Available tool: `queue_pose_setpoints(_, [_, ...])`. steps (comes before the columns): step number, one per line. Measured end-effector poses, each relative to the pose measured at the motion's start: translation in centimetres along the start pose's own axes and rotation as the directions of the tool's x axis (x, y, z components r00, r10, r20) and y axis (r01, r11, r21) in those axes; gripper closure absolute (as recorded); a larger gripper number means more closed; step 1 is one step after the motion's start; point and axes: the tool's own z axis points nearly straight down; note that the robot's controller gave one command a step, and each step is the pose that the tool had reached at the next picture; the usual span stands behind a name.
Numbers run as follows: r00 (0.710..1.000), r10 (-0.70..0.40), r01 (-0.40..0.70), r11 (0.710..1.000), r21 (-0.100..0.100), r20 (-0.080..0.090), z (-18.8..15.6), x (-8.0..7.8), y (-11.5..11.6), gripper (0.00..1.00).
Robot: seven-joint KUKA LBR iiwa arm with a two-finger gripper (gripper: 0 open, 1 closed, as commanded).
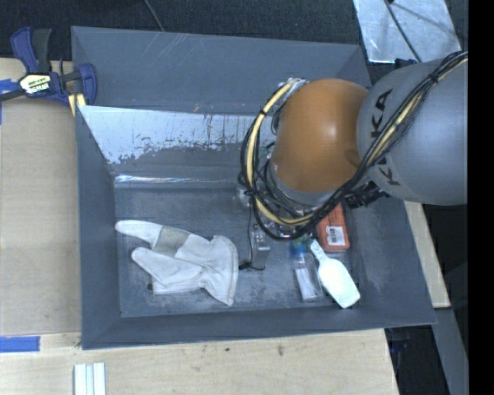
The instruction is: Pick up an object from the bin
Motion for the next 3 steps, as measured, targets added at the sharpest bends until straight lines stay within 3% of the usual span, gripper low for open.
queue_pose_setpoints(1, [1.000, 0.002, -0.002, 1.000, -0.001, 0.008, -0.5, -0.1, 0.0, 0.00])
queue_pose_setpoints(2, [0.999, -0.029, 0.029, 1.000, -0.001, 0.015, 4.6, -1.2, 1.6, 0.00])
queue_pose_setpoints(3, [1.000, -0.010, 0.010, 1.000, 0.000, 0.006, 9.4, -0.5, 4.7, 0.00])
